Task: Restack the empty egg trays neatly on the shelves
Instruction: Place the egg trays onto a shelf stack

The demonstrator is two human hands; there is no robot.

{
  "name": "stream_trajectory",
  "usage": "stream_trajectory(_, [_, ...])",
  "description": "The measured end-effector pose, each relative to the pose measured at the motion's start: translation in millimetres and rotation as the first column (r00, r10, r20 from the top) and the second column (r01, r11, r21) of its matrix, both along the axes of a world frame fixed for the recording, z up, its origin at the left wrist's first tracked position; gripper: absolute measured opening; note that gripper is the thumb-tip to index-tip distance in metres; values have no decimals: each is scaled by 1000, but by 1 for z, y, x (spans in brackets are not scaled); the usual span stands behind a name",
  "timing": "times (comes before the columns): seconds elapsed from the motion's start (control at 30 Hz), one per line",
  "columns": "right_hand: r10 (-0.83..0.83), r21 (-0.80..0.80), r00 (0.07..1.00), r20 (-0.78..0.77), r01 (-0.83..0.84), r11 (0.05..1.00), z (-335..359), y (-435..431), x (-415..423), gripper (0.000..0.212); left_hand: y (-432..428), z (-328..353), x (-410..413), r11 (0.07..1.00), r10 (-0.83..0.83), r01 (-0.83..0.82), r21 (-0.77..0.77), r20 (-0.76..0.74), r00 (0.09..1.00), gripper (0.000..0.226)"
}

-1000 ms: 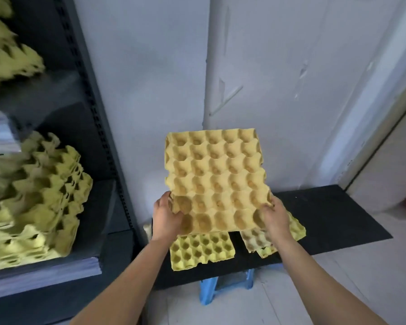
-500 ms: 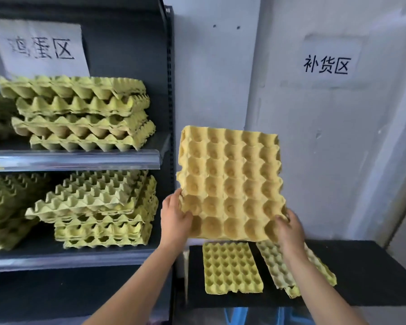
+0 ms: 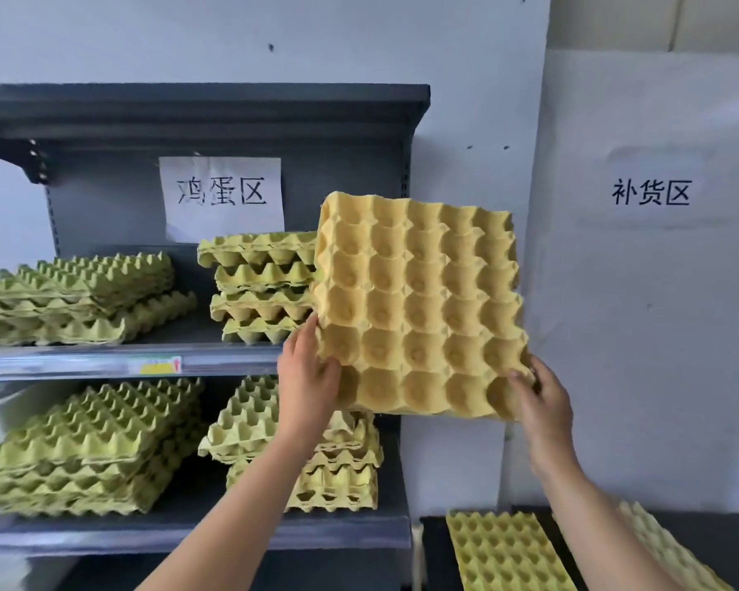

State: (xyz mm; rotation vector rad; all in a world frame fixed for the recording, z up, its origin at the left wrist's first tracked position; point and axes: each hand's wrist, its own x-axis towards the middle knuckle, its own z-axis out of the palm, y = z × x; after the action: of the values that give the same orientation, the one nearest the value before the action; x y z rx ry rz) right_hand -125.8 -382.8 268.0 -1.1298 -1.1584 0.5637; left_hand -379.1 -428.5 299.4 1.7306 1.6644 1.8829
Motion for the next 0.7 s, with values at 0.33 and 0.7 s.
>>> stream_trajectory(0.33, [84, 217, 981, 174, -122, 969, 31, -19, -112, 50, -21, 29, -113, 992, 98, -106, 75, 103, 990, 62])
stream_trajectory(0.7, [284, 314, 797, 533, -498, 808, 47, -10, -227, 63, -52, 31, -240, 944, 294, -326, 51, 323, 900, 56])
